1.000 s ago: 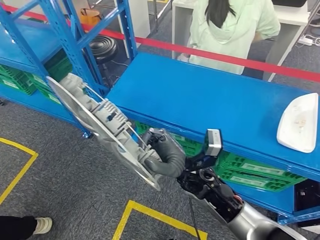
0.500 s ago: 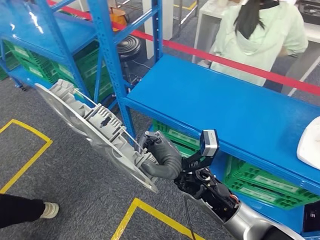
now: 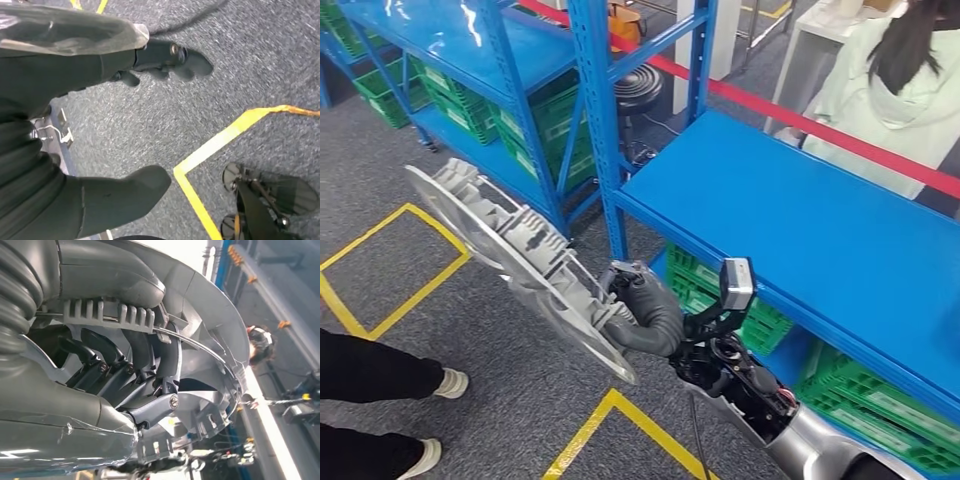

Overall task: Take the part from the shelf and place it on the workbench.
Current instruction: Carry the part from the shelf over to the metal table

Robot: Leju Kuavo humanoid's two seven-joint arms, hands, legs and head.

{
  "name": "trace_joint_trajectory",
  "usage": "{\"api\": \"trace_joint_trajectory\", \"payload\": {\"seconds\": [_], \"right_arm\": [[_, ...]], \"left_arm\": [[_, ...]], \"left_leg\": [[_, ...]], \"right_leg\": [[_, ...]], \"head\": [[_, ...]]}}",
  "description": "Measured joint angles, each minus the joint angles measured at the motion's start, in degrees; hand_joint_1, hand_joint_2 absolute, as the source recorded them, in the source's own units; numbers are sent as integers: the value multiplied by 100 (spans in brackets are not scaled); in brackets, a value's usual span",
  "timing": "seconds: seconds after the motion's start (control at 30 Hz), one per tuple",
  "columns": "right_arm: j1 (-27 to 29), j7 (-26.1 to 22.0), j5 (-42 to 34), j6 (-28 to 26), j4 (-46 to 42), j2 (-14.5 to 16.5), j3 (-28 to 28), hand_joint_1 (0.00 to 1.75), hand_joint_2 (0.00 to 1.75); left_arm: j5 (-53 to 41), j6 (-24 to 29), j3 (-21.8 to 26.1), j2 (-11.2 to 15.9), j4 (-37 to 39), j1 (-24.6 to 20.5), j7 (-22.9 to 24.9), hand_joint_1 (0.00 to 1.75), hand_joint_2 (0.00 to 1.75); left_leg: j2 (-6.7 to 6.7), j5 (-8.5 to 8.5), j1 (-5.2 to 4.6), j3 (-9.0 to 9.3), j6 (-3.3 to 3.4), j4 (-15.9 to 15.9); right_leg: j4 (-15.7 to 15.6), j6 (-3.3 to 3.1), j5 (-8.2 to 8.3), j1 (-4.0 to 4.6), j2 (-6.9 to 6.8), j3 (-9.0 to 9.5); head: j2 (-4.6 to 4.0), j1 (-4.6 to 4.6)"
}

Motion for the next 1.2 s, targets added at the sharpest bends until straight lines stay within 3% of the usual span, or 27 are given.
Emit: {"api": "trace_joint_trajectory", "payload": {"seconds": [0.07, 0.1, 0.13, 0.17, 0.2, 0.27, 0.33, 0.4, 0.47, 0.53, 0.6, 0.63, 0.67, 0.7, 0.73, 0.8, 0.87, 0.93, 1.0, 1.07, 1.13, 1.17, 1.2], "right_arm": [[-17, -26, 20, 12, 39, 19, -2, 175, 175], [-21, -32, 29, 16, 59, 22, -3, 175, 175], [-22, -34, 35, 16, 81, 23, -3, 175, 175], [-20, -33, 43, 13, 100, 23, -4, 175, 175], [-19, -31, 57, 7, 119, 23, -6, 175, 175], [-19, -23, 86, -2, 138, 23, -13, 175, 175], [-23, -3, 100, -7, 143, 24, -21, 175, 175], [-25, 40, 108, -20, 146, 28, -25, 175, 175], [-24, 99, 121, -43, 148, 35, -26, 175, 175], [-23, 144, 127, -57, 151, 40, -28, 175, 175], [-13, 169, 126, -62, 162, 40, -29, 175, 175], [-3, 179, 126, -66, 173, 40, -28, 175, 175], [7, 187, 127, -72, 183, 40, -28, 175, 175], [13, 193, 127, -76, 193, 40, -28, 175, 175], [16, 197, 128, -80, 199, 40, -28, 175, 175], [12, 200, 128, -82, 203, 41, -30, 175, 175], [9, 200, 129, -82, 203, 42, -30, 175, 175], [8, 206, 130, -87, 202, 49, -30, 175, 175], [10, 224, 133, -104, 202, 62, -31, 175, 175], [15, 236, 134, -119, 202, 69, -34, 175, 175], [24, 241, 133, -136, 203, 69, -38, 175, 175], [33, 244, 133, -144, 203, 69, -40, 175, 175], [41, 247, 133, -152, 203, 69, -43, 175, 175]], "left_arm": [[-7, 0, 0, 11, 0, -15, -4, 0, 175], [-12, 1, 0, 17, 0, -19, -3, 0, 175], [-20, 1, 0, 23, 0, -16, 0, 0, 175], [-26, 2, 0, 28, 0, -10, 6, 0, 175], [-31, 3, 0, 34, 0, -3, 13, 0, 175], [-34, 6, 0, 40, 0, -4, 28, 0, 175], [-34, 9, 0, 40, 0, -16, 38, 0, 175], [-34, 11, 0, 36, 0, -18, 46, 0, 175], [-34, 11, 0, 27, 0, -9, 52, 0, 175], [-33, 11, 0, 21, 0, -9, 55, 0, 175], [-25, 11, 0, 20, 0, -15, 55, 0, 175], [-19, 11, 0, 20, 0, -15, 55, 0, 175], [-13, 11, 0, 20, 0, -14, 55, 0, 175], [-9, 11, 0, 20, 0, -12, 55, 0, 175], [-7, 11, 0, 18, 0, -11, 55, 0, 175], [-6, 8, -1, -3, 0, -9, 55, 0, 175], [-6, 2, -1, -26, 0, -4, 54, 0, 175], [-8, -3, -2, -20, 1, 16, 51, 0, 175], [-13, -17, -2, -18, 2, 27, 44, 0, 175], [-18, -38, -2, -26, 1, 10, 39, 0, 175], [-33, -49, -2, -27, 0, 2, 38, 0, 175], [-45, -51, -2, -27, 0, 5, 40, 0, 175], [-57, -52, -2, -26, 0, 9, 45, 0, 175]], "left_leg": [[238, -366, 7, -429, -53, 825], [280, -483, 14, -628, -74, 1185], [300, -486, 23, -734, -89, 1350], [318, -368, 32, -707, -97, 1254], [360, -163, 40, -554, -98, 922], [580, 231, 31, -103, -79, 22], [701, 352, 1, 100, -23, -412], [590, 336, -15, 85, 54, -425], [470, 337, 3, 101, 122, -437], [359, 343, 18, 121, 179, -449], [233, 339, 1, 124, 212, -446], [156, 337, -11, 129, 218, -444], [72, 334, -21, 138, 221, -442], [-15, 332, -30, 154, 222, -441], [-101, 329, -39, 174, 222, -441], [-243, 323, -46, 186, 207, -436], [-351, 330, -8, 152, 152, -441], [-424, 342, 15, 129, 84, -455], [-207, 206, -10, 27, 31, -250], [136, -132, 5, -313, -34, 412], [274, -363, 57, -669, -108, 1081], [305, -328, 80, -709, -138, 1143], [341, -186, 101, -620, -164, 957]], "right_leg": [[-12, -20, -11, 1, -131, 11], [-11, -22, -21, 2, -199, 15], [-11, -21, -35, 1, -267, 24], [-10, -14, -50, -3, -331, 39], [-10, 2, -68, -8, -390, 61], [-6, 55, -112, 10, -495, 110], [-3, 116, -150, 45, -576, 142], [-13, 177, -177, 51, -665, 173], [96, 244, -288, 24, -575, 163], [686, 282, -616, 4, -287, -101], [1558, 284, -964, 7, -117, -548], [1817, 275, -1008, 9, -94, -702], [1851, 256, -933, 15, -85, -752], [1617, 224, -735, 24, -66, -677], [1186, 178, -461, 35, 1, -503], [345, 87, -86, 44, 249, -145], [43, 51, -33, 65, 368, -19], [-33, 41, -5, 59, 247, 21], [-130, 6, 33, 12, 106, 82], [-170, -21, 39, 1, -38, 109], [-166, -18, 21, 3, -186, 111], [-159, -5, 7, -4, -255, 114], [-146, 14, -11, -16, -320, 118]], "head": [[0, -81], [0, -93], [0, -98], [0, -102], [0, -105], [0, -119], [0, -104], [0, -74], [0, -51], [0, -1], [0, 54], [0, 72], [0, 84], [0, 96], [0, 110], [0, 103], [0, 96], [0, 131], [0, 97], [0, 5], [0, -46], [0, -56], [0, -65]]}}
